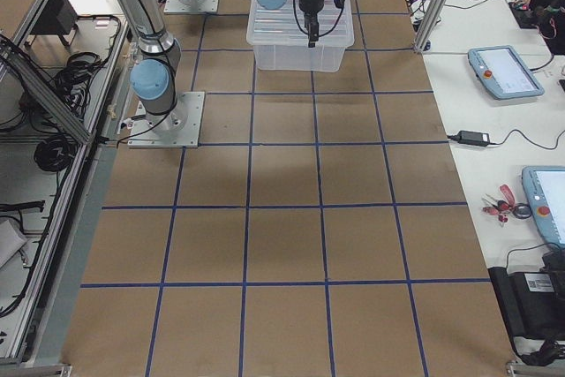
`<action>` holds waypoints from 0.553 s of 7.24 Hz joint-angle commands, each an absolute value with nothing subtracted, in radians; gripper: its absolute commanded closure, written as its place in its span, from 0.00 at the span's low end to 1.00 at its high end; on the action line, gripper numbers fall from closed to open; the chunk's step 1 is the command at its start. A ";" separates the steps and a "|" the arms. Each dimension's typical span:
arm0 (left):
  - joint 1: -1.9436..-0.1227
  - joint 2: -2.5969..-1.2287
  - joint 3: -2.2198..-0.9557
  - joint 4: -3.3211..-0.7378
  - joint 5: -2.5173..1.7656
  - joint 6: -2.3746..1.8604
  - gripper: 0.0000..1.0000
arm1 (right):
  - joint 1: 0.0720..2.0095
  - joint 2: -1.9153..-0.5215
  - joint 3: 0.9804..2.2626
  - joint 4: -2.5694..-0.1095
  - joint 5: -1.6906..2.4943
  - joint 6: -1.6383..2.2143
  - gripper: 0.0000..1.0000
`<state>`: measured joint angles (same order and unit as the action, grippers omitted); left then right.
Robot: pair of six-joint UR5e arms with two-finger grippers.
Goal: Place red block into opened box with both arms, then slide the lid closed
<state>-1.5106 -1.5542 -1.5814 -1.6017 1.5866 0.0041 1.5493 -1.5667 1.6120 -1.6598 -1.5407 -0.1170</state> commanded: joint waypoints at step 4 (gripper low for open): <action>-1.505 -1.555 -1.586 -1.601 1.586 0.005 0.00 | 1.568 -1.595 1.554 -1.571 -1.540 -0.106 0.00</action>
